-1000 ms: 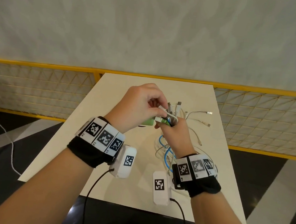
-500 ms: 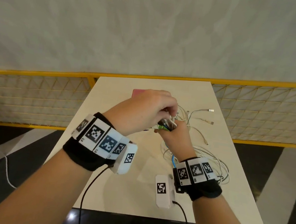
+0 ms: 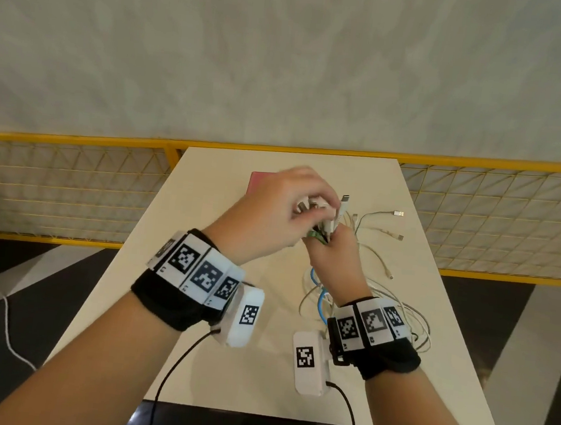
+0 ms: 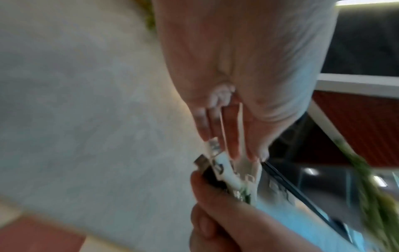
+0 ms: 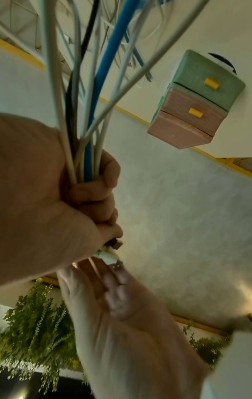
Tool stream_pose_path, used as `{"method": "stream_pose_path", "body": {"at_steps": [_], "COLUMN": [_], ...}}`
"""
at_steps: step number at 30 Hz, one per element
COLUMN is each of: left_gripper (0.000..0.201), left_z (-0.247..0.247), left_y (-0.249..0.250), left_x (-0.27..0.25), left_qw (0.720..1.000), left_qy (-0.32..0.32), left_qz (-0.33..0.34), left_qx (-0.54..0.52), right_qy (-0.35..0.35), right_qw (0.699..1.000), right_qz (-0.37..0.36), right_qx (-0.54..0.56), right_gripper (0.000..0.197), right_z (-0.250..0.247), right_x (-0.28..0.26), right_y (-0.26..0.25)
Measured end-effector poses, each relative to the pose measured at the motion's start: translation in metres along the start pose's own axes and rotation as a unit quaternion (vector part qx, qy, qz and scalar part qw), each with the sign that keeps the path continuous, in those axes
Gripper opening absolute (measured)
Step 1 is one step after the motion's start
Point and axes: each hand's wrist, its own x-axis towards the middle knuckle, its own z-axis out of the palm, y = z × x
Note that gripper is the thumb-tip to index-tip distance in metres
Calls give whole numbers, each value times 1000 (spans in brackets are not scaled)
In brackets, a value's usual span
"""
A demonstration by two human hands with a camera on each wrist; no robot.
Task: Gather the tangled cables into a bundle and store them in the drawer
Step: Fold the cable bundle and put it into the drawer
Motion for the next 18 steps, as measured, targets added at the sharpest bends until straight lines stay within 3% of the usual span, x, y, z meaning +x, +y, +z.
{"method": "stream_pose_path", "body": {"at_steps": [2,4,5,7,10,13,16,18], "left_gripper": [18,30,37,50,45,42,23,28], "left_z": [1,8,14,25,35,39,46,45], "left_y": [-6,-3,-2,0,-4,-4,-1,-1], "left_x": [-4,-5,-6,-7,-8,-10,-11,-9], "left_qw": [991,968,961,974,984,989,995,991], "left_qy": [95,62,30,-7,-7,-17,26,54], "left_qz": [-81,-197,-219,-186,-148,-112,-62,-70], "left_qx": [-46,-141,-166,-130,-103,-99,-76,-105], "right_qy": [-3,-24,-38,-55,-93,-155,-94,-89], "right_qw": [1000,999,998,997,990,987,992,994], "right_qz": [18,15,12,12,52,38,-47,-59], "right_qx": [15,33,39,59,89,8,-67,-9], "right_gripper": [41,36,32,28,17,12,11,19], "right_z": [-1,0,2,7,7,5,11,9], "right_x": [1,0,-2,-4,-3,-3,-3,-2], "right_y": [4,3,2,1,1,1,0,-2]}}
